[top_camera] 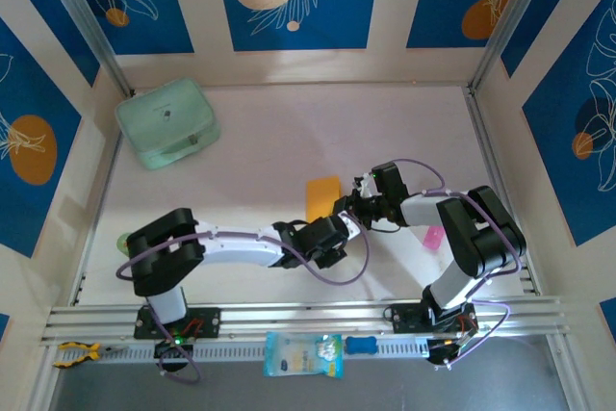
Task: Fold a paper plane with a square sheet of paper (pick it up from the middle)
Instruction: Fold the triangle a second time at the center of the table.
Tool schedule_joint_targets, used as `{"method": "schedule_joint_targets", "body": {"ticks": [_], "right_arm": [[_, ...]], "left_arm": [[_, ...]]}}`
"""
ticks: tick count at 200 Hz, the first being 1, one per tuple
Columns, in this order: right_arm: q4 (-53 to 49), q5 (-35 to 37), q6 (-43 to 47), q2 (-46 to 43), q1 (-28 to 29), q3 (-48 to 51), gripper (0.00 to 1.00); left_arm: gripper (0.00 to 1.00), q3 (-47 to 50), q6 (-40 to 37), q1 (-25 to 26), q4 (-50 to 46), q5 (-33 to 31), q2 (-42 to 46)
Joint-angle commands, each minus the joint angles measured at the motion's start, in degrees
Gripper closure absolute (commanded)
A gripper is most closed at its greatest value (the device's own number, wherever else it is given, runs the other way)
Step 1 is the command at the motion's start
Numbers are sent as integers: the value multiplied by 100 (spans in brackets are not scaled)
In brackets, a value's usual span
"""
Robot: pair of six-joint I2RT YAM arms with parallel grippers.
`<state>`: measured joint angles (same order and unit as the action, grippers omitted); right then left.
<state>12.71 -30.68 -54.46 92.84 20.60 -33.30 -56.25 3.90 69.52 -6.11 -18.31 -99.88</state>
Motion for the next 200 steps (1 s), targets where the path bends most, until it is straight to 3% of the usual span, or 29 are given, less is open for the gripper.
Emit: {"method": "schedule_joint_targets", "body": {"ticks": [1, 97, 117, 140, 168, 200], "right_arm": [[-125, -114, -10, -73, -21, -5, 81], [-355, 190, -45, -478, -27, 184, 75], [-820, 586, 4, -862, -37, 241, 67], [-1504, 1067, 93, -1402, -55, 280, 58], [-2007, 1359, 79, -2041, -102, 395, 56], [-2039, 1389, -144, -2477, -44, 682, 58]], "left_arm": [[43, -185, -4, 36, -222, -231, -95], [93, -80, 408, -98, -189, 206, 169], [99, 37, 717, -330, -117, 726, 324], [100, 305, 1155, -766, 206, 1740, 512], [100, 588, 1587, -1310, 751, 3015, 570], [100, 767, 1981, -1739, 1162, 3822, 505]]}}
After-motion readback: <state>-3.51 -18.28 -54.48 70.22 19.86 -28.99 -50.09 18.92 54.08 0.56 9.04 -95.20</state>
